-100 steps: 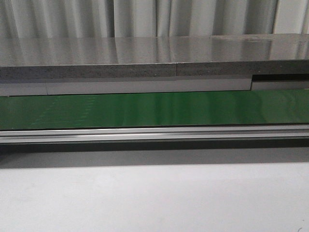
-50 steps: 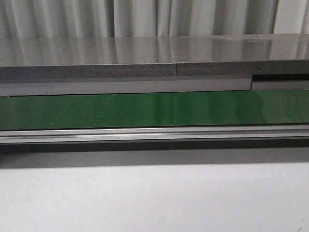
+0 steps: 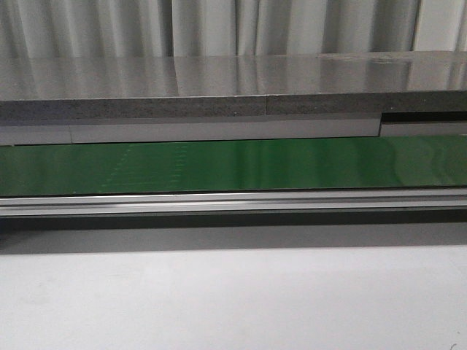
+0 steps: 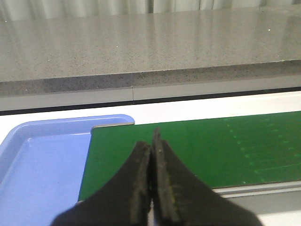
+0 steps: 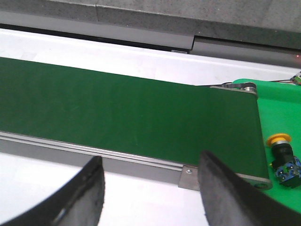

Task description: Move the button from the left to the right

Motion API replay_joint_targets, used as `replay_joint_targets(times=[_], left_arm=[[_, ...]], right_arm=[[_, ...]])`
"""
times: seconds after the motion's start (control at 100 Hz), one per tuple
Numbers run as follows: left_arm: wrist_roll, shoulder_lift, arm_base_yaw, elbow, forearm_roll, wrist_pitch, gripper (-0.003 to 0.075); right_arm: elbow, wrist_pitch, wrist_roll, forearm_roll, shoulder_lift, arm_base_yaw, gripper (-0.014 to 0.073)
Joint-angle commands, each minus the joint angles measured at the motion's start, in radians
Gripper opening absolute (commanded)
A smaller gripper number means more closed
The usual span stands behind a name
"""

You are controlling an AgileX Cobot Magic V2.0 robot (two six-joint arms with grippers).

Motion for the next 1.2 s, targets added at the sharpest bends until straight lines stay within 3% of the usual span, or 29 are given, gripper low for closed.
replay_joint_targets(times=[0.0,0.33,0.71,1.19], left_arm=[[0.0,0.004,-0.008,-0.029,-0.01,-0.088,-0.002],[0.0,0.004,-0.008,-0.029,-0.01,-0.088,-0.002],[0.0,0.004,-0.008,-0.029,-0.01,-0.088,-0.002],[0.0,0.004,-0.008,-0.029,-0.01,-0.088,-0.002]], right_arm=[[-0.019,-0.036,0.002,0.021,-0.034,0.002,0.0445],[-0.019,-0.029,0.002,0.021,-0.04,0.002,0.042],[-0.019,-0.03,0.002,0.021,-0.04,0.002,-0.0072],[-0.019,-0.03,0.002,0.021,-0.04,0.002,-0.0068]])
